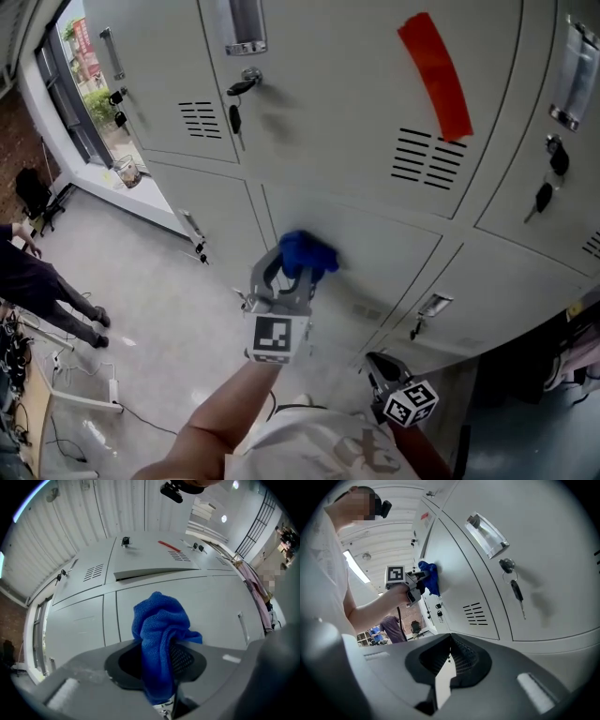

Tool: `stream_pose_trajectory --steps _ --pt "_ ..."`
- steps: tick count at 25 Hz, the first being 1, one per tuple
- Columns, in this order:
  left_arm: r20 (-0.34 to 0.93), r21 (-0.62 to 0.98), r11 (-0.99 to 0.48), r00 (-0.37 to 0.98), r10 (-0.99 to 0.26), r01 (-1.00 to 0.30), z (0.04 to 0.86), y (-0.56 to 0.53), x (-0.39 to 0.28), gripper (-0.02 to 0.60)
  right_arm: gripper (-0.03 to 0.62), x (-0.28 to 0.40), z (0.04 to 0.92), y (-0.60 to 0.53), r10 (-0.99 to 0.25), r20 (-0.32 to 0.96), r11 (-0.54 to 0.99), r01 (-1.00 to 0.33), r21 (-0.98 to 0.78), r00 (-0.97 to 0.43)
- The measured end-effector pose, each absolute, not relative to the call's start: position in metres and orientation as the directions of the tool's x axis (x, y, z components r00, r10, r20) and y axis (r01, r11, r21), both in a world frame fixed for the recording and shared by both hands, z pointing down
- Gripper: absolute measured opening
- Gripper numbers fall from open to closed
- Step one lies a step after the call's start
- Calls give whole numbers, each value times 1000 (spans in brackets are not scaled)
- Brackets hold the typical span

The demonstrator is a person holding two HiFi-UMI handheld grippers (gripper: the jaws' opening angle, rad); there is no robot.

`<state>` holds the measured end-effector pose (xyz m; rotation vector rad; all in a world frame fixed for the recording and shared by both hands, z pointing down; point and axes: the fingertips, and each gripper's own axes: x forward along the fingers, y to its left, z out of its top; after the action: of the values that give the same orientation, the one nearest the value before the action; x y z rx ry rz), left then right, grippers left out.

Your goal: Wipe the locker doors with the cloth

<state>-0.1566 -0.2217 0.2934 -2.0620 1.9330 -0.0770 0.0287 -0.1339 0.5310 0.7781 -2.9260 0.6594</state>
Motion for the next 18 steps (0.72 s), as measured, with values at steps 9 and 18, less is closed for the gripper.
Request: stream_pose_trajectory --steps 9,18 --pt "-157 -241 9 30 -987 -970 301 -218 -195 129 8 28 529 -139 -484 166 775 -509 -374 -859" --pt "-216 -325 137 -68 -974 -936 273 -220 -228 126 8 32 531 -144 -504 178 753 -531 -388 -845"
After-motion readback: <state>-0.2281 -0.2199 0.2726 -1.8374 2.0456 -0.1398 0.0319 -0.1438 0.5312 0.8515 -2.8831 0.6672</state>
